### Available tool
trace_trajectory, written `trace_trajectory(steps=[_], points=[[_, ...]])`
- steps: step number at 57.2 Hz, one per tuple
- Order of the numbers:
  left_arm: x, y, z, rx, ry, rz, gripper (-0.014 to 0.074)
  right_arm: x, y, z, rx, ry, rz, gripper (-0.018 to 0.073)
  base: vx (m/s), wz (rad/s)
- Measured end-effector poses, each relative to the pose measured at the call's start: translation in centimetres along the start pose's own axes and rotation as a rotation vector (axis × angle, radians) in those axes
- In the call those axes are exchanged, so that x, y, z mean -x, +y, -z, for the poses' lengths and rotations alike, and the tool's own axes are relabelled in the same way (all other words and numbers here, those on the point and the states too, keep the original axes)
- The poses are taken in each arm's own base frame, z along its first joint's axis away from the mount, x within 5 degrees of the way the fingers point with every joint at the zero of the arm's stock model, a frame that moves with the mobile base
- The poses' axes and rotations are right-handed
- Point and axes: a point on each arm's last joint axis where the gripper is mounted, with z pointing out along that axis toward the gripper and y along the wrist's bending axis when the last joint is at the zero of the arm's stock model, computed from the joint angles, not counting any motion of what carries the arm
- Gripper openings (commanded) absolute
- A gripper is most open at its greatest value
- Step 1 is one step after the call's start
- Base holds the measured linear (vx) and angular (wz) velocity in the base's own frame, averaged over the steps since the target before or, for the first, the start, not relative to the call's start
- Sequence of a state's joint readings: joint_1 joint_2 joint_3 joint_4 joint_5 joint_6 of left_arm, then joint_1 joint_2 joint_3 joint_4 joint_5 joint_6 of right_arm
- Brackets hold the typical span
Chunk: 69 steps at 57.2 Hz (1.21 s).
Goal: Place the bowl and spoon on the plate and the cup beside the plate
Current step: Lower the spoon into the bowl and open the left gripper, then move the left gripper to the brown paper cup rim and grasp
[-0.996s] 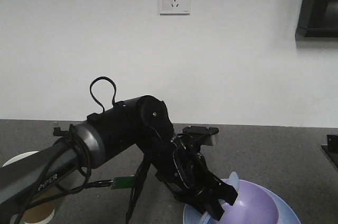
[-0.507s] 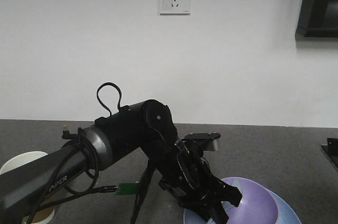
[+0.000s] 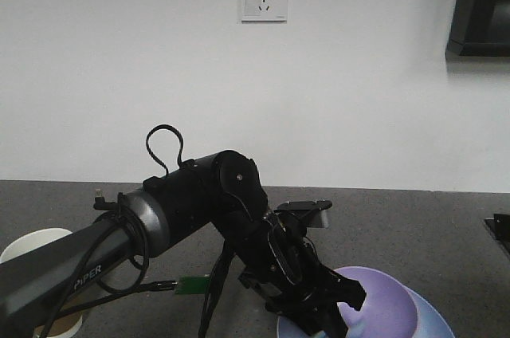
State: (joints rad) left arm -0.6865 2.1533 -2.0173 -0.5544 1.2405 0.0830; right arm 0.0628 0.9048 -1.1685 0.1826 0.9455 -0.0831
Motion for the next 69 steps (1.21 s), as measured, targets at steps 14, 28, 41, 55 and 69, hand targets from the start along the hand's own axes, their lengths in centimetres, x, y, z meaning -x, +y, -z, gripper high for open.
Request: trace_trajectory(steps=[14,28,41,55,69], points=[[0.8,-0.9,1.4,-0.003,-0.053,-0.027,0.037,0.0,0.0,0.0,0.0,0.0,0.0,0.0477,0.0,0.0],[2.0,-2.4,3.9,-0.014,-0.147,-0.078,0.037,0.0,0.0,0.0,0.0,0.0,0.0,0.0477,0.0,0.0],[1.9,-2.9,6.4,0.095,-0.197,-0.134,0.037,0.0,0.0,0.0,-0.001,0.0,0.0,0.0477,0.0,0.0],[-0.1,-3.9,14.7,0.438,-0.36,-0.194,0.037,0.0,0.0,0.0,-0.003,0.0,0.002,0.0477,0.0,0.0],[-4.9,-2.3,20.0,0.649,-0.368,-0.168,0.0411,0.0,0.0,0.0,-0.004,0.0,0.003,0.0477,0.0,0.0]])
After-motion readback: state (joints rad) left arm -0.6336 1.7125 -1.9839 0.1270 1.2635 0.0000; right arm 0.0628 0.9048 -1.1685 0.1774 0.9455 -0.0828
